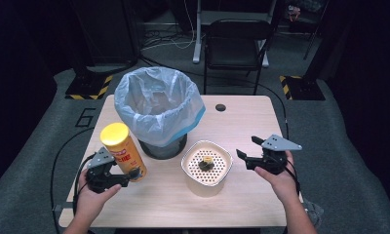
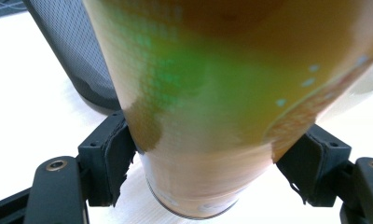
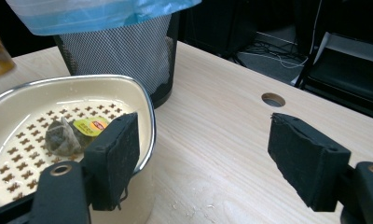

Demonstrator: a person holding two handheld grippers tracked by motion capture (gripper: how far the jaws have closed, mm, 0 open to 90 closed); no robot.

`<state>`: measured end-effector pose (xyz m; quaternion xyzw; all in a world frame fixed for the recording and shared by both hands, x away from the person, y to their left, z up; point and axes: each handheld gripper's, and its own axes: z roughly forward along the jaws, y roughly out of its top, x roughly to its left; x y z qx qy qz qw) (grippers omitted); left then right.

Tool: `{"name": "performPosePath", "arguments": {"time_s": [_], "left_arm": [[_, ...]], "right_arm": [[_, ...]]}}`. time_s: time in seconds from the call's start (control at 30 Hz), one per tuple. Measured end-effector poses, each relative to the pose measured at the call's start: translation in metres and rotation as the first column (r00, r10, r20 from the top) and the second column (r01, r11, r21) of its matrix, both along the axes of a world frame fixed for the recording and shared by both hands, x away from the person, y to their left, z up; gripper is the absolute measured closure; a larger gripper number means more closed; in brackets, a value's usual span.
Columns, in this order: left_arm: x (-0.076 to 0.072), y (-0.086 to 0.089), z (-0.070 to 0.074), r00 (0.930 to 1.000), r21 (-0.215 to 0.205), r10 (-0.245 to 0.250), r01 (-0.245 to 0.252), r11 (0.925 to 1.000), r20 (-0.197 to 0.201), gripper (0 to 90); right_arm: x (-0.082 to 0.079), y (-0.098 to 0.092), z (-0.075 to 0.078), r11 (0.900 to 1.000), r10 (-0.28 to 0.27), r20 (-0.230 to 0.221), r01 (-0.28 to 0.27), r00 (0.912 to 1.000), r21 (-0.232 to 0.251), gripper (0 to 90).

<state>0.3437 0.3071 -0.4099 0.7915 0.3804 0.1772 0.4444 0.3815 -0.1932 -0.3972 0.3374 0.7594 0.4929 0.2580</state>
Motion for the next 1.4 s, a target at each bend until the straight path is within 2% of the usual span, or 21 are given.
{"name": "performPosePath", "arguments": {"time_s": [0.03,0.17,0.27,0.37,0.4,0.43,0.5,0.63,0.7,0.73,0.83,0.97,1.23,1.33,1.4], "left_arm": [[-0.001,0.001,0.007,1.0000,0.003,0.000,0.000,1.0000,0.006,24.5],[-0.003,0.006,0.033,0.9999,-0.007,0.004,-0.004,1.0000,-0.015,24.5],[-0.006,0.007,0.052,1.0000,-0.004,0.002,-0.003,1.0000,-0.002,24.5],[-0.006,0.009,0.066,1.0000,-0.021,-0.003,0.003,0.9998,0.003,24.5],[-0.006,0.009,0.066,1.0000,-0.021,-0.003,0.003,0.9998,0.003,24.5],[-0.006,0.010,0.076,1.0000,-0.032,-0.002,0.002,0.9995,0.004,24.5],[-0.005,0.011,0.087,1.0000,-0.033,0.006,-0.006,0.9995,0.006,24.5],[-0.002,0.015,0.104,1.0000,-0.045,0.006,-0.006,0.9990,-0.003,24.5],[0.001,0.017,0.114,0.9998,-0.063,0.012,-0.013,0.9979,-0.013,24.5],[0.001,0.017,0.114,0.9998,-0.063,0.012,-0.013,0.9979,-0.013,24.5],[0.007,0.018,0.129,0.9995,-0.060,0.024,-0.025,0.9979,-0.022,24.5],[0.012,0.019,0.145,0.9993,-0.074,0.036,-0.036,0.9966,-0.010,24.5],[0.022,0.014,0.175,0.9989,-0.052,0.048,-0.048,0.9975,0.002,24.5],[0.026,0.011,0.186,0.9991,-0.065,0.041,-0.041,0.9970,0.003,24.5],[0.029,0.008,0.192,0.9990,-0.058,0.042,-0.042,0.9974,0.011,24.5]], "right_arm": [[-0.001,-0.001,-0.003,1.000,-0.007,-0.003,0.007,1.0000,0.006,24.5],[-0.003,-0.006,-0.013,1.000,-0.030,-0.017,0.030,0.9994,-0.009,24.5],[-0.004,-0.010,-0.021,0.999,-0.041,-0.030,0.041,0.9987,-0.005,24.5],[-0.004,-0.013,-0.027,0.999,-0.046,-0.038,0.046,0.9982,-0.006,24.5],[-0.005,-0.014,-0.029,0.999,-0.050,-0.042,0.050,0.9979,-0.003,24.5],[-0.005,-0.015,-0.031,0.999,-0.047,-0.047,0.046,0.9978,-0.009,24.5],[-0.006,-0.016,-0.034,0.999,-0.054,-0.055,0.054,0.9970,-0.004,24.5],[-0.007,-0.018,-0.038,0.998,-0.057,-0.062,0.057,0.9965,-0.015,24.5],[-0.008,-0.018,-0.040,0.998,-0.057,-0.065,0.055,0.9963,-0.023,24.5],[-0.008,-0.018,-0.041,0.998,-0.054,-0.065,0.053,0.9964,-0.022,24.5],[-0.008,-0.018,-0.041,0.998,-0.063,-0.068,0.062,0.9957,-0.022,24.5],[-0.008,-0.019,-0.043,0.998,-0.066,-0.075,0.065,0.9950,-0.017,24.5],[-0.007,-0.027,-0.047,0.996,-0.083,-0.089,0.084,0.9925,0.004,24.5],[-0.007,-0.028,-0.048,0.996,-0.083,-0.092,0.084,0.9924,0.008,24.5],[-0.007,-0.028,-0.048,0.996,-0.086,-0.095,0.087,0.9917,0.006,24.5]]}}
